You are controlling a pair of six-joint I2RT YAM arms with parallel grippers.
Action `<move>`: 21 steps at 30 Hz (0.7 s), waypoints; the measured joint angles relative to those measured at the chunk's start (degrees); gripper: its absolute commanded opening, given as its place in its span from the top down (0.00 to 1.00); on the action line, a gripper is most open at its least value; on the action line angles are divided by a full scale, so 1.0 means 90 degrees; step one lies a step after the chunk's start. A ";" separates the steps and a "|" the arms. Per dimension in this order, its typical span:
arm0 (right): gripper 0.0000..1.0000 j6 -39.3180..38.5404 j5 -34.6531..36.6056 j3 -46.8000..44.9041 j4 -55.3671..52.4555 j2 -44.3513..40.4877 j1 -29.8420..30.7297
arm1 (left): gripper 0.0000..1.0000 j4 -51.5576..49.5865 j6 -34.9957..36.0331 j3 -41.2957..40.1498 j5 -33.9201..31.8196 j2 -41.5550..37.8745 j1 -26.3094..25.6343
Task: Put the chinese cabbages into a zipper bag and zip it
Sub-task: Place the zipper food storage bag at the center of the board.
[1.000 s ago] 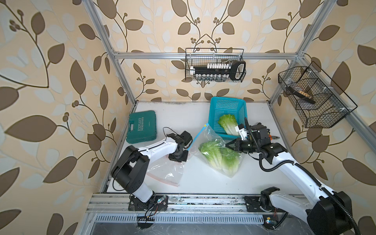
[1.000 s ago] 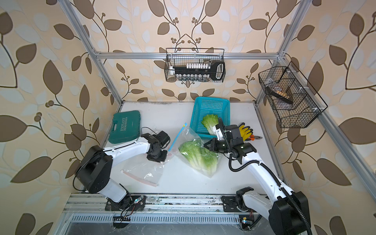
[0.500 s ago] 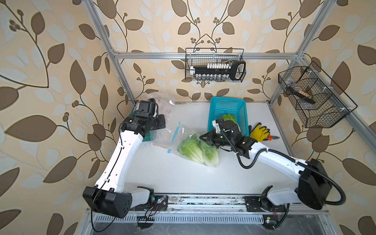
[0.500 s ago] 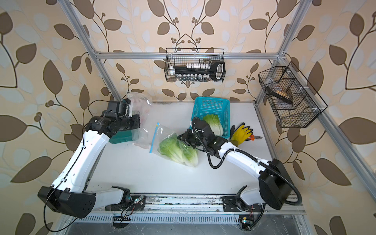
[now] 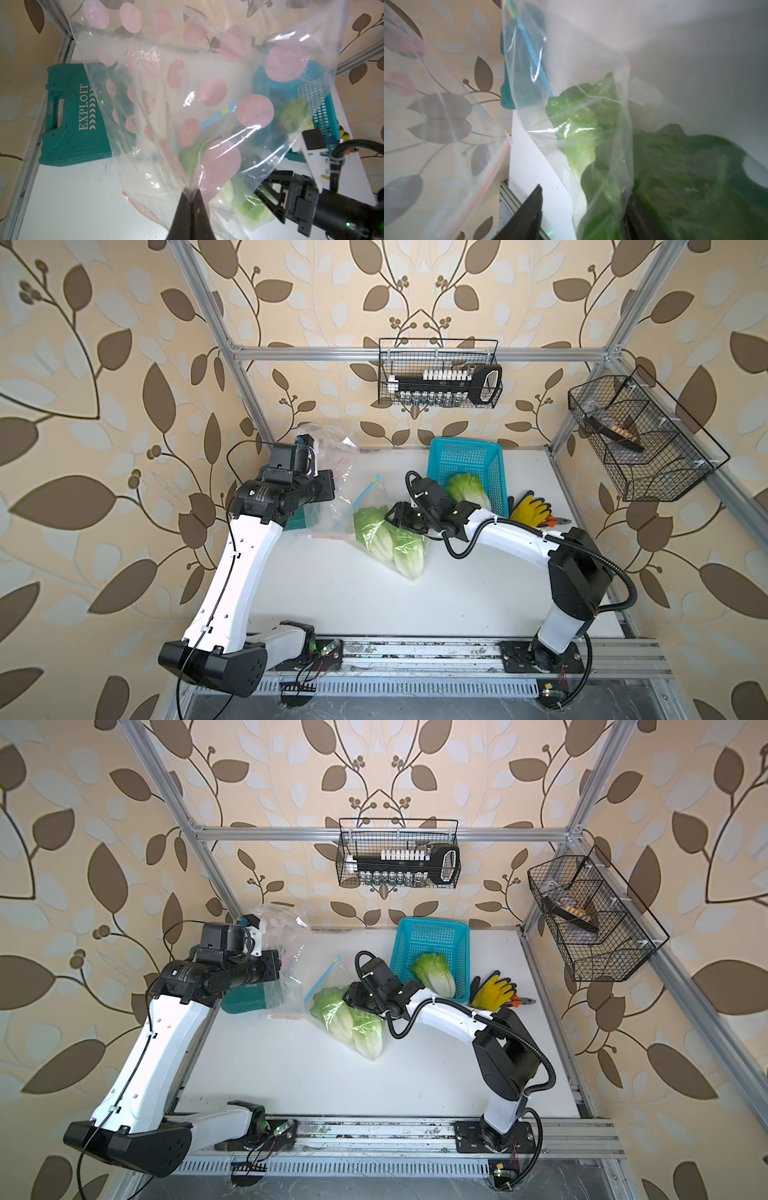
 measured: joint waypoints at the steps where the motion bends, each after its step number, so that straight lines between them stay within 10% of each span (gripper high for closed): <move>1: 0.30 -0.0393 -0.0027 0.0063 -0.0299 0.0000 0.0027 | 1.00 0.0017 -0.0002 0.0032 0.0068 0.0000 0.0000; 10: 0.07 -0.2693 -0.0056 -0.0155 -0.2509 -0.0240 0.0046 | 1.00 0.0073 -0.0102 0.0102 0.0651 0.0090 -0.0228; 21: 0.15 -0.3354 -0.0253 -0.1656 -0.3716 -0.2392 -0.0342 | 1.00 0.0194 -0.0299 0.0223 0.0542 0.0410 -0.1462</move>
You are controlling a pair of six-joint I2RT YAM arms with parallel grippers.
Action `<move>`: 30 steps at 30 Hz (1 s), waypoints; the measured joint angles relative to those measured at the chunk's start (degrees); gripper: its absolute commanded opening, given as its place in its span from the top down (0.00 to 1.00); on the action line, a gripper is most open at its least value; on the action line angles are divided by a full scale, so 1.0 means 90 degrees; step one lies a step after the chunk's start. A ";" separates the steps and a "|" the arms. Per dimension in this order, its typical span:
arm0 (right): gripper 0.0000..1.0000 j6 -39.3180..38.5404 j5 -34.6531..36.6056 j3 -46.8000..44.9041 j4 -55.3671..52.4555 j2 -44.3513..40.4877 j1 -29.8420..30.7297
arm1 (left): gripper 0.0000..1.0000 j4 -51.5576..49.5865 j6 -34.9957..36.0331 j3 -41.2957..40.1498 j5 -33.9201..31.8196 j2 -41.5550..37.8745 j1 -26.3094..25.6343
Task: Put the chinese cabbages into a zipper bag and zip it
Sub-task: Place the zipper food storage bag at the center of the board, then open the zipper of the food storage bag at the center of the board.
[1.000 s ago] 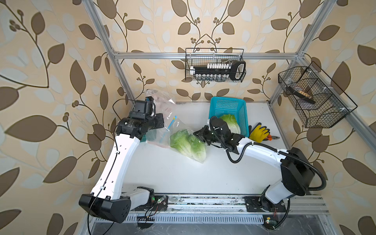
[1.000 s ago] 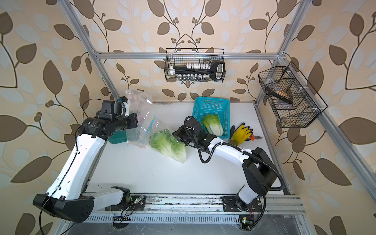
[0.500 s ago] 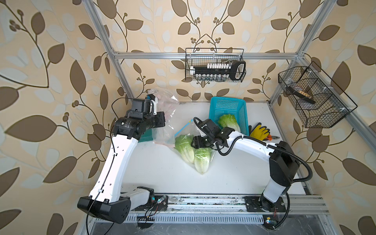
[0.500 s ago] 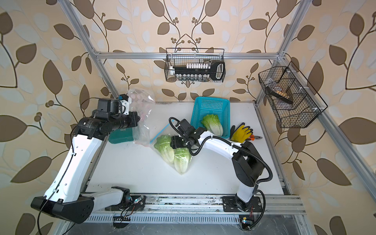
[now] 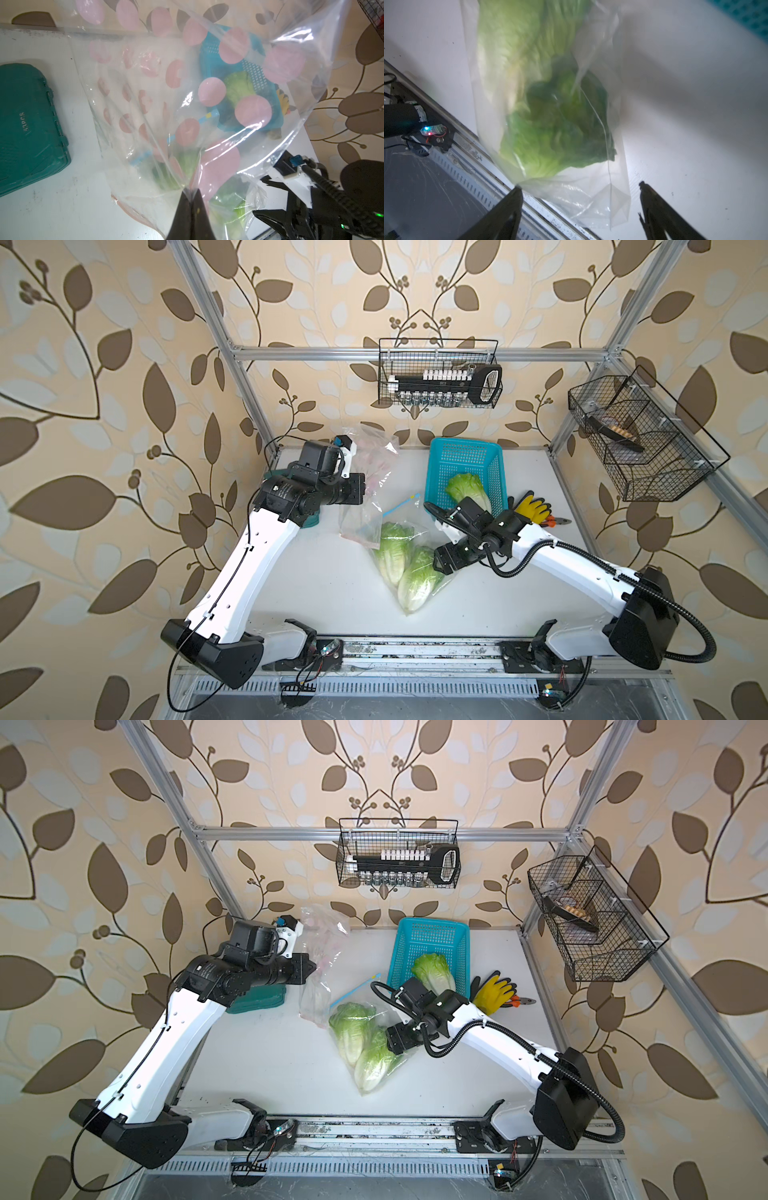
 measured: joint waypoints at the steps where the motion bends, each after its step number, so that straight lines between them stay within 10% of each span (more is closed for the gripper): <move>1: 0.17 0.0090 -0.0163 -0.0325 0.0141 -0.0019 0.0002 | 1.00 0.0019 -0.0032 0.0024 -0.0036 0.0051 -0.0090; 8: 0.32 0.1270 -0.0877 -0.1039 0.1855 0.1144 0.0381 | 1.00 0.0024 -0.0087 0.0367 -0.0209 0.0272 -0.0352; 16: 0.24 0.2120 -0.1268 0.1547 0.3446 0.3325 0.1098 | 1.00 0.0012 -0.0138 0.0520 -0.0393 0.0272 -0.0352; 30: 0.13 0.1717 -0.0682 -0.0476 0.3599 -0.1387 0.0440 | 1.00 0.0391 -0.0452 0.0920 -0.0585 0.1673 -0.0707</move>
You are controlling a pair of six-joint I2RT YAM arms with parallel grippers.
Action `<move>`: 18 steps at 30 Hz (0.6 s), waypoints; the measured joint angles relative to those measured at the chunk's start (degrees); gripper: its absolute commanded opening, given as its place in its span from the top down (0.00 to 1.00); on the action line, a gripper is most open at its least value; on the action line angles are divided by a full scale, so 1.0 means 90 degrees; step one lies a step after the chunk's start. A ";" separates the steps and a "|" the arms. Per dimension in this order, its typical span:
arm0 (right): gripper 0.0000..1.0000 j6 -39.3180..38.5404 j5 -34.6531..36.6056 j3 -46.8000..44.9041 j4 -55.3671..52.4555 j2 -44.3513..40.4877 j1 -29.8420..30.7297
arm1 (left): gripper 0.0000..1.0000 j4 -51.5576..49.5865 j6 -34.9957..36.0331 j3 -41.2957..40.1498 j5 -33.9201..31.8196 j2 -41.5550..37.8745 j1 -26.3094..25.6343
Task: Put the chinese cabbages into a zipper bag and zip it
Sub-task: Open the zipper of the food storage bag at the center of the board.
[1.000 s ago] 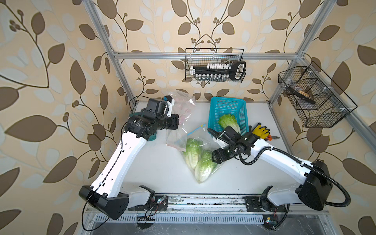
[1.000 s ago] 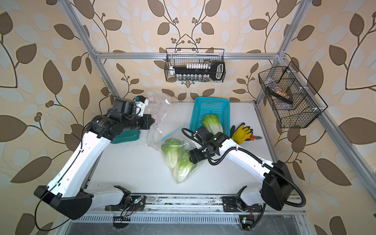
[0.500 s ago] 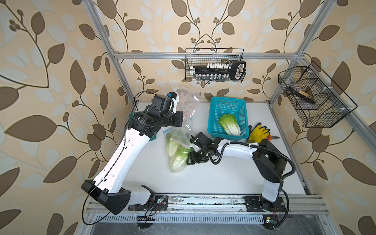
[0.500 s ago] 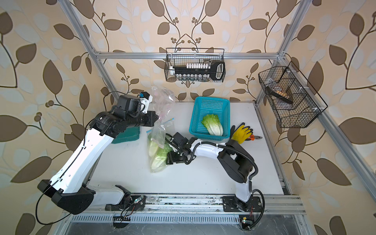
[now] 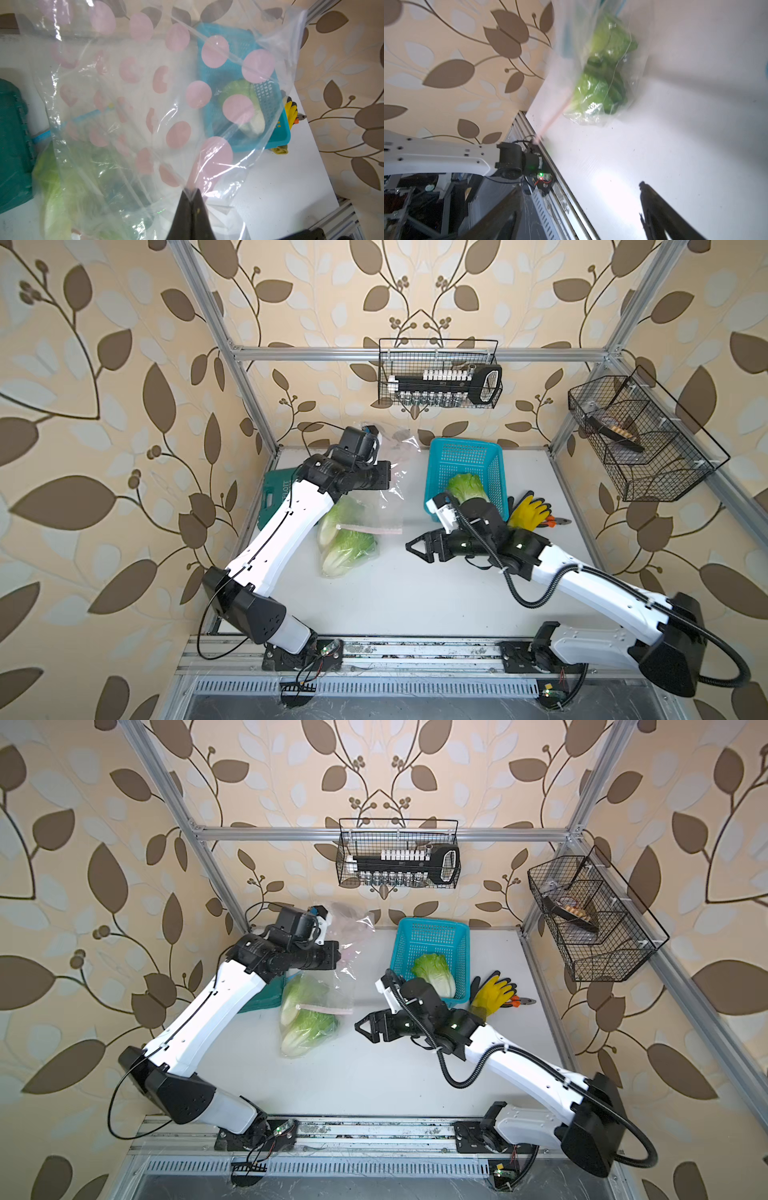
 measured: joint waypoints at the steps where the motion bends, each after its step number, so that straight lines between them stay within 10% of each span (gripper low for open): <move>1: 0.13 0.0112 0.0117 0.0068 0.0002 -0.0165 -0.0010 | 1.00 0.0027 -0.0007 0.0000 0.0000 0.0141 -0.0080; 9: 0.25 0.0814 0.0687 0.0806 0.0245 0.0874 -0.0138 | 1.00 0.0010 -0.0024 0.0476 -0.0002 0.0576 -0.0561; 13: 0.62 0.1144 0.0529 0.0937 0.0537 0.1758 -0.0306 | 0.98 0.0083 -0.0066 0.0593 0.0041 0.0576 -0.0646; 18: 1.00 0.1931 0.0104 0.0478 0.1751 0.1904 -0.0685 | 0.40 -0.0051 0.0015 0.0855 0.0406 0.0593 -0.0644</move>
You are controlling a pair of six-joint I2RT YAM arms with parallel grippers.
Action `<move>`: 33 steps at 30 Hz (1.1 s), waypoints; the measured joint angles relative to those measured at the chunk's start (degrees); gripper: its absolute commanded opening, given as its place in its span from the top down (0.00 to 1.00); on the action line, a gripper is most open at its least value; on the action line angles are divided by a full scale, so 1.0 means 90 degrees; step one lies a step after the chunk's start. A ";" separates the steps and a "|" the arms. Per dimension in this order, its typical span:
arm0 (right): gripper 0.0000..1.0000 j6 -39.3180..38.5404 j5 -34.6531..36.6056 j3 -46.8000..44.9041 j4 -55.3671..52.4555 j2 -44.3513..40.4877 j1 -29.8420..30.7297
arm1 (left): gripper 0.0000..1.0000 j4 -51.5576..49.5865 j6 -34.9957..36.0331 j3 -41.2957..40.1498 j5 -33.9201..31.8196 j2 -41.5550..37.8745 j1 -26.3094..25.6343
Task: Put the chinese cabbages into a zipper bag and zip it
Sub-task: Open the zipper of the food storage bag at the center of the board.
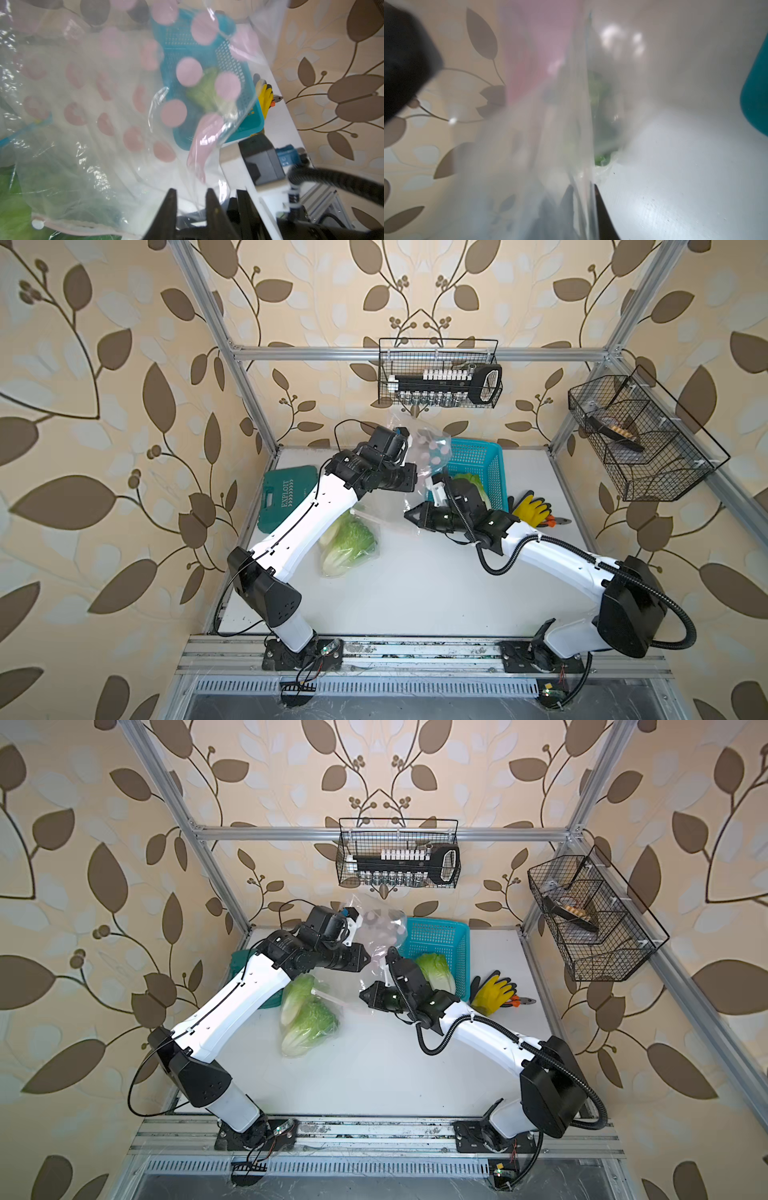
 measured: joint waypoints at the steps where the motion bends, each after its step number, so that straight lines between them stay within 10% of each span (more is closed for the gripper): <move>1: 1.00 0.0199 -0.0073 -0.0141 0.0367 -0.0022 -0.0090 | 0.34 -0.0002 0.0017 0.0112 0.0202 -0.0010 0.0066; 10: 1.00 0.1302 0.0427 -0.1571 0.2837 -0.1139 -0.0495 | 0.36 0.1141 -0.1112 -0.2021 0.2341 -0.2186 0.1902; 20: 1.00 0.2759 0.1855 -0.2567 0.5217 -0.1127 -0.0617 | 0.33 0.4204 -0.3976 -0.5396 0.3441 -0.3058 0.1773; 28: 1.00 0.3298 0.2096 -0.2567 0.5863 -0.0930 -0.0476 | 0.31 0.6878 -0.5348 -0.6013 0.3449 -0.2608 0.1426; 33: 1.00 0.3446 0.2147 -0.2567 0.5969 -0.0930 -0.0430 | 0.51 0.7468 -0.5413 -0.5945 0.3427 -0.2516 0.1382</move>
